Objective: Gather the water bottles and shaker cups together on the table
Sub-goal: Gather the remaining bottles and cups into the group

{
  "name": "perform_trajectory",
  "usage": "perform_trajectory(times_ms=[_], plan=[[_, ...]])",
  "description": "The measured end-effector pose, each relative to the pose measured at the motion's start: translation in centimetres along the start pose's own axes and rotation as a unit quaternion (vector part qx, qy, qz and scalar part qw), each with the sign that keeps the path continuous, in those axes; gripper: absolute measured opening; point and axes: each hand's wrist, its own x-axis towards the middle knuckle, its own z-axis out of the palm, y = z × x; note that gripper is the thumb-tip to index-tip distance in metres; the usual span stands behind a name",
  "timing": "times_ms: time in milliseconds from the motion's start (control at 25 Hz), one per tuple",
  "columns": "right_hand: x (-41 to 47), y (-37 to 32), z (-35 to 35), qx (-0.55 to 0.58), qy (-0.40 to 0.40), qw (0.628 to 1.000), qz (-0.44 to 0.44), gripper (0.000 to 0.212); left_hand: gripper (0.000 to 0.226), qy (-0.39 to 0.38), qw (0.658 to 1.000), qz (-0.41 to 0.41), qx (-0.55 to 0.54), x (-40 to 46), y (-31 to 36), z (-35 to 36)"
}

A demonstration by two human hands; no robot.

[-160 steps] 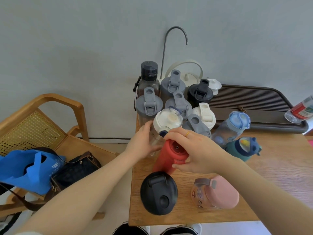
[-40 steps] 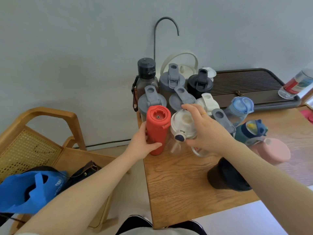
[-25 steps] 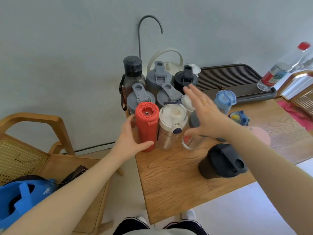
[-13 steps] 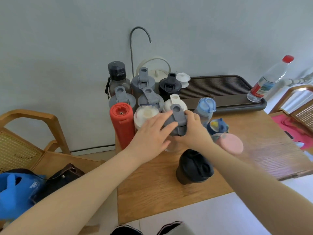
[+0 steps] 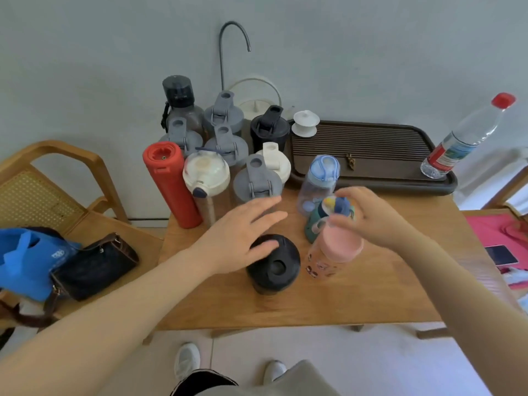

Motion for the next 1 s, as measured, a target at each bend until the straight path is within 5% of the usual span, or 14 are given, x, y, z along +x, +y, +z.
perform_trajectory(times_ms=[120,280,480,720,880,1000], plan=[[-1.8,0.7,2.2,-0.128,-0.108,0.985,-0.031,0.084,0.084,-0.085,0.995,-0.046,-0.027,-1.1,2.4,0.8],[-1.5,0.3,3.1,-0.243,-0.061,0.965,-0.075,0.073,0.099,-0.156,0.977,-0.145,-0.006,-0.5,4.2,1.4],[-2.7,3.9,1.0,-0.228,-0.068,0.971,-0.011,0.074,0.107,-0.177,0.97,-0.166,-0.005,1.2,5.7,2.2],[-4.3,6.2,-0.5,-0.226,-0.06,0.972,0.003,0.082,0.093,-0.145,0.978,-0.148,-0.023,2.2,6.8,2.8],[-0.5,1.5,-1.0,-0.048,0.084,0.992,-0.085,0.075,0.093,-0.06,0.983,-0.158,-0.067,1.7,6.4,1.8],[5.5,-1.2,-0.8,-0.057,0.126,0.99,-0.035,0.072,0.094,-0.032,0.984,-0.156,-0.074,0.2,5.6,0.8]])
